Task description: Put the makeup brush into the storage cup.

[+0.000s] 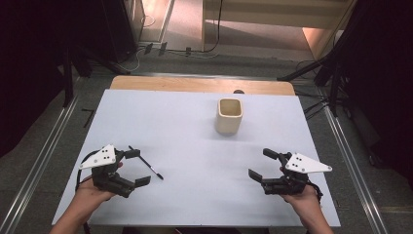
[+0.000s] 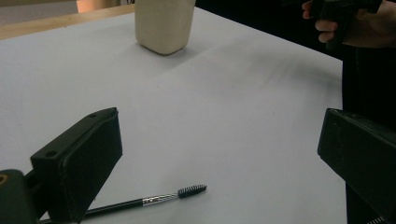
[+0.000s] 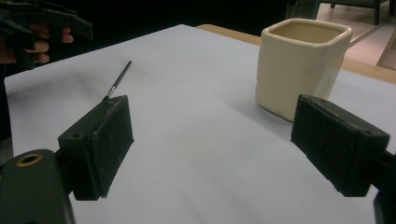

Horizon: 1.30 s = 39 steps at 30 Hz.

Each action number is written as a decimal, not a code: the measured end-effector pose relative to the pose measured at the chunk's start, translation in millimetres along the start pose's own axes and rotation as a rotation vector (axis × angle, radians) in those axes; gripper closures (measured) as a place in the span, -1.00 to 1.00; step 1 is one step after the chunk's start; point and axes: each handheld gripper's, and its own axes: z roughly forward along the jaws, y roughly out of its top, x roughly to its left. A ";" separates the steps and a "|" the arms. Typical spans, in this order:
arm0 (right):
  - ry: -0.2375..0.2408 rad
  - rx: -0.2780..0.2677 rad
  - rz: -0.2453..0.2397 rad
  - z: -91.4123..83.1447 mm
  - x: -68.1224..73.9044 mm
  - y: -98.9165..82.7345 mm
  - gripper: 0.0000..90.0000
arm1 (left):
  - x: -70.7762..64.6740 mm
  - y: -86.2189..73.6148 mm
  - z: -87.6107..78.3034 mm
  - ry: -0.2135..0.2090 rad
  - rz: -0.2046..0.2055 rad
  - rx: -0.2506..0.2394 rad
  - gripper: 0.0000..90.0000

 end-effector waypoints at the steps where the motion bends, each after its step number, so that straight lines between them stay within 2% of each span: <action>1: -0.001 0.002 -0.003 0.1 -0.5 0.0 -0.69 | 0.2 0.0 -0.7 0.001 0.000 0.001 -1.00; 9: 0.001 -0.005 0.003 -1.0 -1.0 -0.2 -0.69 | -1.0 0.8 -1.8 0.012 0.009 -0.016 -1.00; 10: 0.003 -0.005 0.009 -0.9 -1.2 -0.4 -0.69 | -1.4 1.0 -1.9 0.024 0.015 -0.015 -1.00; 11: 0.003 -0.003 0.013 -0.9 -1.5 -0.5 -0.69 | -1.6 1.2 -2.0 0.035 0.023 -0.019 -1.00; 16: 0.006 -0.001 0.015 -1.4 -1.0 -0.7 -0.69 | -1.4 1.2 -2.7 0.039 0.037 -0.044 -1.00; 23: 0.006 0.000 0.018 -1.9 -0.7 -1.3 -0.69 | 0.0 2.1 -2.6 0.054 0.042 -0.069 -1.00; 24: 0.006 0.000 0.018 -1.8 -0.7 -1.4 -0.69 | 1.6 2.2 -3.1 0.061 0.037 -0.081 -1.00; 30: 0.003 0.002 0.018 -2.6 -0.4 -1.8 -0.69 | 7.7 2.5 -0.3 0.085 0.000 -0.068 -1.00; 33: -0.001 0.001 0.020 -3.1 -0.5 -2.1 -0.69 | 9.4 5.2 -0.2 0.122 0.017 -0.060 -1.00; 39: -0.004 0.009 0.022 -3.7 -0.3 -2.7 -0.69 | 15.1 7.8 1.5 0.191 0.000 -0.068 -1.00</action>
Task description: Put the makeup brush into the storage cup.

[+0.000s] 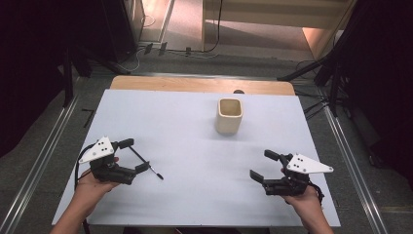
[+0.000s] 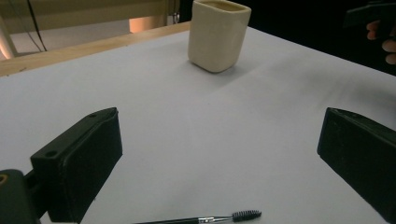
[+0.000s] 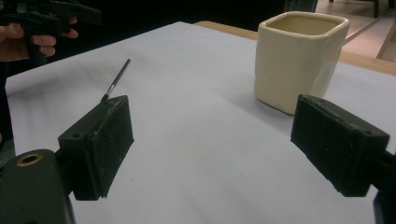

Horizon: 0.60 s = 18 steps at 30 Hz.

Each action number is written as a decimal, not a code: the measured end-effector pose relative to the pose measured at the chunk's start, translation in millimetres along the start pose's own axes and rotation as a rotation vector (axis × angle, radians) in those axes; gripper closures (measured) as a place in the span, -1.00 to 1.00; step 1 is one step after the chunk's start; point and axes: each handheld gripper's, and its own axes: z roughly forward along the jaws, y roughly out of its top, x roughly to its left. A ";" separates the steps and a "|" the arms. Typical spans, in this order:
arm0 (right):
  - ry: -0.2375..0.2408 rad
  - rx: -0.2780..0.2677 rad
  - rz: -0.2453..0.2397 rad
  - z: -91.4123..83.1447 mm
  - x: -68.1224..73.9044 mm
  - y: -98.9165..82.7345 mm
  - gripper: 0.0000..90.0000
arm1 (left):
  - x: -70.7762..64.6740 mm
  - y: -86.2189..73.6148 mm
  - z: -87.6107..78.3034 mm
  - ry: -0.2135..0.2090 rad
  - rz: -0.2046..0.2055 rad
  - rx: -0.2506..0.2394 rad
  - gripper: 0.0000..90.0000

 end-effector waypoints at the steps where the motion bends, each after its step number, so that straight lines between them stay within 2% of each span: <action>1: 0.001 -0.001 0.001 -0.1 0.1 0.1 -0.69 | 1.0 0.3 0.1 0.004 -0.005 -0.006 -1.00; 4: -0.001 -0.003 0.001 -0.1 -0.1 0.1 -0.69 | 4.4 1.5 1.0 0.025 -0.019 -0.024 -1.00; 10: -0.003 -0.002 0.003 0.1 0.2 0.2 -0.69 | 9.8 3.2 5.0 0.091 0.000 -0.045 -1.00; 18: -0.002 -0.003 0.001 0.5 0.5 0.4 -0.69 | 21.1 3.9 15.0 0.140 -0.008 -0.068 -1.00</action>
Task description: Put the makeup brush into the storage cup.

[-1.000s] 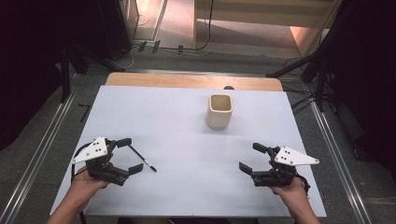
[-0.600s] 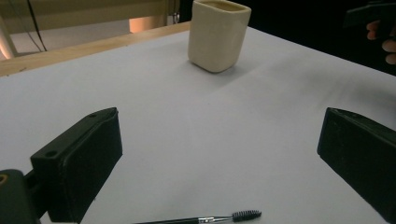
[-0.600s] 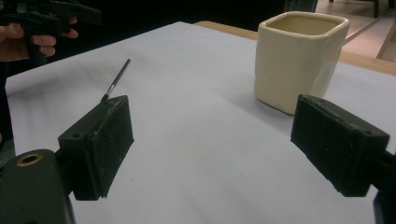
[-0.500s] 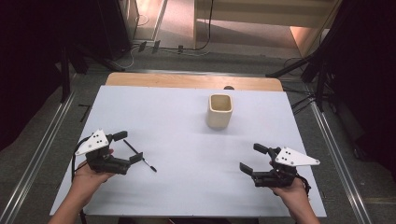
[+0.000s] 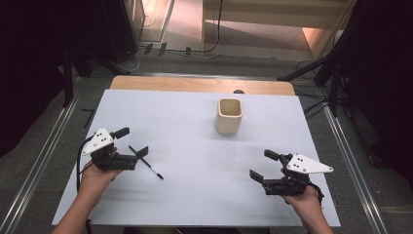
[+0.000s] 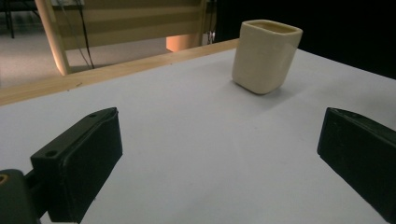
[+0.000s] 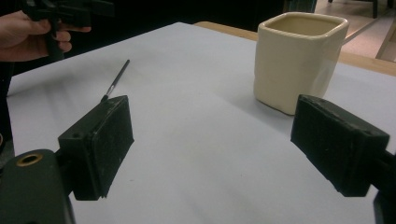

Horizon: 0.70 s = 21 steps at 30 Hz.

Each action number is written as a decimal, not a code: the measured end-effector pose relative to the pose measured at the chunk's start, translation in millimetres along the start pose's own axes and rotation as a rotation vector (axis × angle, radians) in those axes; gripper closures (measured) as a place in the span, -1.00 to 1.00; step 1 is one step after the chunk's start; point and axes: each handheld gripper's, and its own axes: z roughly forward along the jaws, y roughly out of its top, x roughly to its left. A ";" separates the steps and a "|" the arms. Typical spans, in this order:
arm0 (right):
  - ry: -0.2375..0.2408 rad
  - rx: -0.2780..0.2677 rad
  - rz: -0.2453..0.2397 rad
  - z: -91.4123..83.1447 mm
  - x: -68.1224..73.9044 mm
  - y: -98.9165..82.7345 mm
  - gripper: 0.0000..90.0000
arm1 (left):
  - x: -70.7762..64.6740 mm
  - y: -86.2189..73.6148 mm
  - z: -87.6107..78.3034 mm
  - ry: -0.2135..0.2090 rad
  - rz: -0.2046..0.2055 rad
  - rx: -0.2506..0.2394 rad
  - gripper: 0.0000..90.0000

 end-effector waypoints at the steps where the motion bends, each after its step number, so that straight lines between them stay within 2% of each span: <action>1: 0.001 0.000 0.002 0.1 0.1 0.0 -0.69 | 0.7 -0.3 1.8 0.006 0.002 -0.011 -1.00; 8: 0.002 -0.001 0.002 -0.3 0.5 -0.1 -0.69 | 5.7 0.0 6.3 0.021 -0.029 -0.021 -1.00; 13: 0.004 -0.002 -0.002 -0.4 0.4 -0.1 -0.69 | 5.4 1.6 8.5 0.007 -0.019 -0.012 -1.00; 17: 0.005 -0.001 -0.002 -0.4 0.5 0.0 -0.69 | 5.7 4.1 10.8 -0.007 0.016 0.036 -1.00; 19: 0.005 0.000 -0.004 -0.5 0.4 0.0 -0.69 | 6.7 5.1 12.2 -0.013 0.003 0.049 -1.00; 21: 0.007 0.002 -0.005 -0.6 0.5 0.0 -0.69 | 7.8 5.7 13.6 -0.004 0.007 0.072 -1.00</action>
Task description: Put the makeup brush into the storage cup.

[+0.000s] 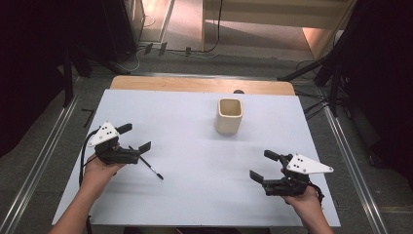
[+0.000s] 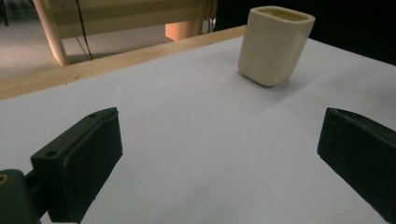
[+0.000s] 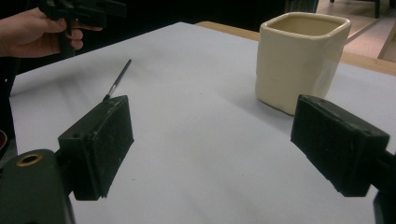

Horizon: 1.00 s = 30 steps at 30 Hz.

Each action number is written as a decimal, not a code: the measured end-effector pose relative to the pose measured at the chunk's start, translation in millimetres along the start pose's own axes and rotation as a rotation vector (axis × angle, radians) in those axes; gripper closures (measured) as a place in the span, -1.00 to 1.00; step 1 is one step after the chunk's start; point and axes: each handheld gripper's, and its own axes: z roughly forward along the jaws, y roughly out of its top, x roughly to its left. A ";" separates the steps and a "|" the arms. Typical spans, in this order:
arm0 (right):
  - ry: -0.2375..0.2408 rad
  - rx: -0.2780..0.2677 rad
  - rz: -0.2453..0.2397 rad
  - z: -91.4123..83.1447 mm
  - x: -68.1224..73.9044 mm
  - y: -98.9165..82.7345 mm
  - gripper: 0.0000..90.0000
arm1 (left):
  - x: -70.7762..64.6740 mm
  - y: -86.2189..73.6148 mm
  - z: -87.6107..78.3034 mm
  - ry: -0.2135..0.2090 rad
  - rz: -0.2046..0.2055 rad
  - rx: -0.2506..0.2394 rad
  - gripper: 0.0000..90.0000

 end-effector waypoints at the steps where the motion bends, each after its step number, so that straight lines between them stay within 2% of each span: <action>1: 0.000 0.000 0.000 0.0 0.0 0.0 -0.69 | 0.0 0.0 0.0 0.000 0.000 0.000 -1.00; 3: 0.001 0.003 -0.001 0.1 0.2 0.1 -0.69 | 1.5 1.9 2.7 -0.016 -0.022 0.046 -1.00; 5: 0.000 0.001 -0.004 0.1 0.5 0.1 -0.69 | 1.3 4.1 4.7 -0.027 -0.020 0.069 -1.00; 7: 0.001 0.004 -0.004 0.3 0.8 0.1 -0.69 | -0.4 7.6 6.4 -0.026 0.003 0.099 -1.00; 10: 0.002 0.007 -0.001 0.5 1.5 0.2 -0.69 | -1.8 13.7 9.2 -0.039 0.021 0.174 -1.00; 12: 0.005 0.009 -0.003 0.5 1.8 0.3 -0.69 | -1.1 17.9 11.8 -0.033 0.008 0.236 -1.00; 16: 0.002 0.011 -0.012 1.1 1.5 -0.2 -0.69 | 1.9 25.7 16.1 -0.054 -0.030 0.366 -1.00; 17: 0.003 0.013 -0.010 1.1 1.7 -0.2 -0.69 | 1.9 25.7 16.1 -0.054 -0.030 0.366 -1.00; 18: 0.002 0.014 -0.010 1.1 1.8 -0.2 -0.69 | 3.3 29.8 17.2 -0.068 -0.045 0.420 -1.00; 19: 0.002 0.014 -0.010 1.1 1.8 -0.2 -0.69 | 3.3 29.8 17.2 -0.068 -0.045 0.420 -1.00; 20: 0.003 0.014 -0.011 0.9 2.1 -0.2 -0.69 | 3.8 33.7 17.8 -0.074 -0.032 0.457 -1.00; 24: 0.005 0.022 -0.008 1.1 2.7 -0.4 -0.69 | 3.6 43.0 18.8 -0.090 0.009 0.549 -0.94; 25: 0.007 0.022 -0.008 1.5 2.6 -0.5 -0.69 | 2.9 44.9 19.0 -0.092 0.025 0.569 -0.79; 26: 0.007 0.025 -0.009 1.7 2.6 -0.7 -0.69 | 2.9 44.9 19.0 -0.092 0.025 0.569 -0.75; 27: 0.007 0.029 -0.010 2.0 2.5 -0.8 -0.69 | 2.5 48.1 20.3 -0.109 0.050 0.602 -0.75; 30: 0.008 0.038 -0.007 2.8 2.7 -1.4 -0.69 | 3.3 50.3 23.3 -0.121 0.058 0.645 -0.75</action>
